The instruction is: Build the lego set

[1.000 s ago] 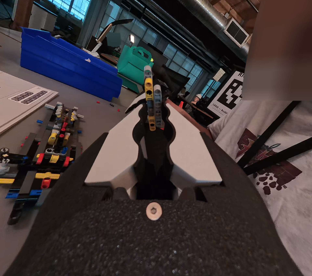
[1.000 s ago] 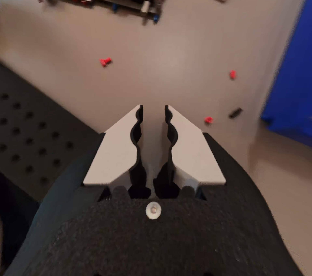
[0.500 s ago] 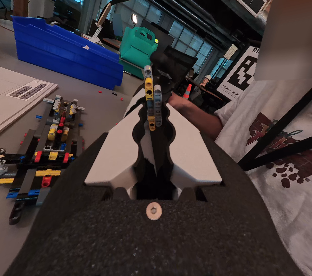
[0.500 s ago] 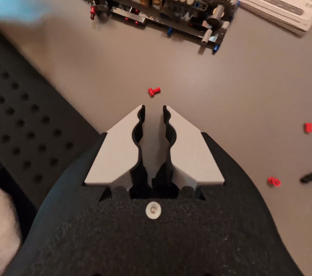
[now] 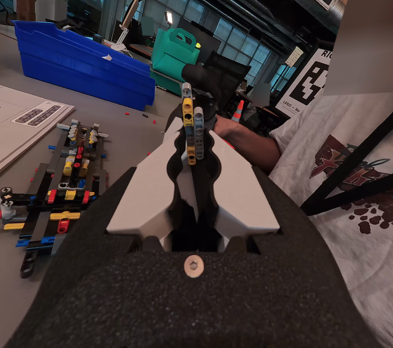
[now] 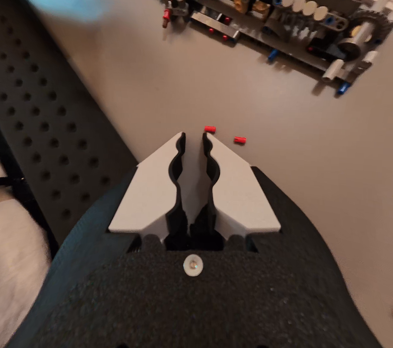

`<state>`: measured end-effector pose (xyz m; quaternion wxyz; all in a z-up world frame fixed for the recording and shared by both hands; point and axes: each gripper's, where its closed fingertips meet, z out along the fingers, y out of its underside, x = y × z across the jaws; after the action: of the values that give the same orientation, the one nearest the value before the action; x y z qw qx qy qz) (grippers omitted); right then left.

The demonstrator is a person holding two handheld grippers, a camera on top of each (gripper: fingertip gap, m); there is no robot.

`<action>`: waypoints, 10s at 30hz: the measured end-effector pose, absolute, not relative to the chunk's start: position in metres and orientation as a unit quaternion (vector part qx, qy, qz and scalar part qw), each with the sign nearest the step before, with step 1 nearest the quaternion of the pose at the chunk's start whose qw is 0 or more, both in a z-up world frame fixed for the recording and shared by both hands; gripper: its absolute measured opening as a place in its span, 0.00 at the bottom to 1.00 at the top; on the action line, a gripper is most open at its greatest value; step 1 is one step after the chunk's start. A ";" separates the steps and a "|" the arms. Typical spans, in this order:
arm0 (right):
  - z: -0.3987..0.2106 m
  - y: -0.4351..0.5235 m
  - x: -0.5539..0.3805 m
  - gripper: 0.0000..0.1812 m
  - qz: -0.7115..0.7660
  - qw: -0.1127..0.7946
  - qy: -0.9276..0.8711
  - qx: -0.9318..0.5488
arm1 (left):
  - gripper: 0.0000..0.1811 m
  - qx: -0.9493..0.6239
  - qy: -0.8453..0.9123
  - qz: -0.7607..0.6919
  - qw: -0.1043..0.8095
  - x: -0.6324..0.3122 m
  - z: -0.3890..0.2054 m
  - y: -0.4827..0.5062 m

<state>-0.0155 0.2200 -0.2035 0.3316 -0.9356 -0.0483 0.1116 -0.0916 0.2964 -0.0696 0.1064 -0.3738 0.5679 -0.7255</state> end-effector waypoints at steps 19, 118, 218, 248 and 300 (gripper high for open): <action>-0.202 0.267 -0.011 0.09 0.120 0.323 -0.368 -0.864 | 0.08 -0.380 0.563 -0.724 0.120 -0.091 -0.069 0.309; -0.086 0.306 -0.045 0.05 -0.278 0.628 -0.287 -0.668 | 0.11 -0.550 0.640 -0.529 0.091 -0.059 -0.098 0.303; -0.106 0.289 -0.097 0.02 -0.061 0.645 -0.372 -0.665 | 0.01 -0.389 0.663 -0.619 -0.161 -0.100 -0.109 0.276; -0.116 0.295 -0.084 0.02 0.020 0.613 -0.343 -0.712 | 0.17 -0.420 0.798 -0.423 0.082 -0.099 -0.145 0.328; -0.046 0.336 -0.039 0.02 0.103 0.736 -0.091 -0.663 | 0.11 -0.355 0.372 -0.857 0.027 -0.078 -0.015 0.361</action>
<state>-0.0386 0.3357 -0.0461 0.7357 -0.6632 -0.0907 0.1034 -0.0782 0.3612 -0.0154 0.0268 -0.3550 0.3723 -0.8571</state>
